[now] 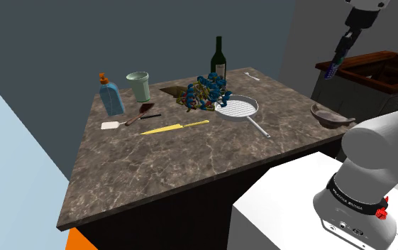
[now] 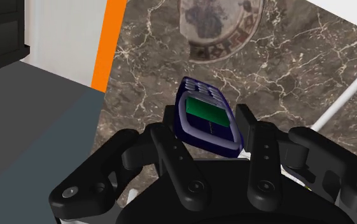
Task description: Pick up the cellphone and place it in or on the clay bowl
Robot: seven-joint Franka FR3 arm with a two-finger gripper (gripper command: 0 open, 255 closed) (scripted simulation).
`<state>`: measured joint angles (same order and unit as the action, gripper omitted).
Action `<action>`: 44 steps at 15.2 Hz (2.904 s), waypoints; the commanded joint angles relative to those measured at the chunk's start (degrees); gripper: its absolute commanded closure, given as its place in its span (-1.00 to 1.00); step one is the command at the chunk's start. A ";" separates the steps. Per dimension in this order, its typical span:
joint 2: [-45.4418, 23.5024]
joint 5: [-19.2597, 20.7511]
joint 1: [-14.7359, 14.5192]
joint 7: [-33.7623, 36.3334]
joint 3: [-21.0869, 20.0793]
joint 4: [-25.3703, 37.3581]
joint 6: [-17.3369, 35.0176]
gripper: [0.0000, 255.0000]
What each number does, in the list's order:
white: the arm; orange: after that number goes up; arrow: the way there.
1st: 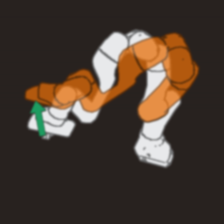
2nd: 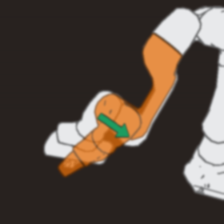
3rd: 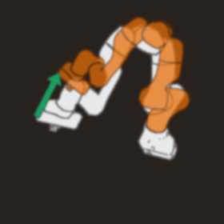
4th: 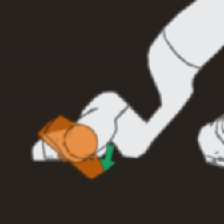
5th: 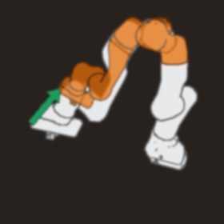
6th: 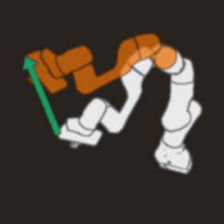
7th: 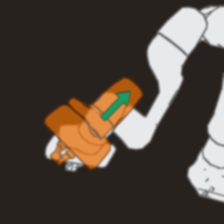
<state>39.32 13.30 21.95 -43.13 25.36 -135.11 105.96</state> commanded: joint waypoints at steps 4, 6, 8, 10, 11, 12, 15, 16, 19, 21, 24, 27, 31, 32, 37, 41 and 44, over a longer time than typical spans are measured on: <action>7.17 3.23 3.84 -3.81 2.09 -3.69 -3.12 1.00; 7.31 3.60 4.03 -3.79 2.49 -5.25 -1.68 1.00; 7.39 3.98 4.22 -3.77 2.92 -6.79 -0.23 1.00; 7.41 4.38 4.40 -3.75 3.36 -8.28 1.25 1.00; 7.40 4.58 4.48 -3.75 3.60 -9.02 1.99 1.00; 7.38 4.79 4.57 -3.74 3.83 -9.74 2.75 1.00; 7.20 5.41 4.83 -3.74 4.58 -11.86 5.04 1.00; 7.11 5.63 4.91 -3.74 4.84 -12.55 5.82 1.00; 6.73 6.28 5.14 -3.75 5.66 -14.56 8.21 1.00; 6.38 6.73 5.28 -3.76 6.23 -15.85 9.84 1.00; 6.19 6.95 5.34 -3.77 6.52 -16.47 10.66 1.00; 6.18 6.95 5.34 -3.77 6.52 -16.47 10.66 1.00; 6.18 6.95 5.34 -3.77 6.52 -16.47 10.66 -1.00; 6.18 6.95 5.34 -3.77 6.52 -16.47 10.66 -1.00; 6.98 6.49 5.35 -3.82 5.79 -15.07 8.46 -1.00; 8.54 5.22 5.27 -4.03 3.91 -10.80 2.62 -1.00; 8.54 5.22 5.27 -4.03 3.91 -10.80 2.62 -1.00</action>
<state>47.84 18.54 27.24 -47.17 29.31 -145.96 108.67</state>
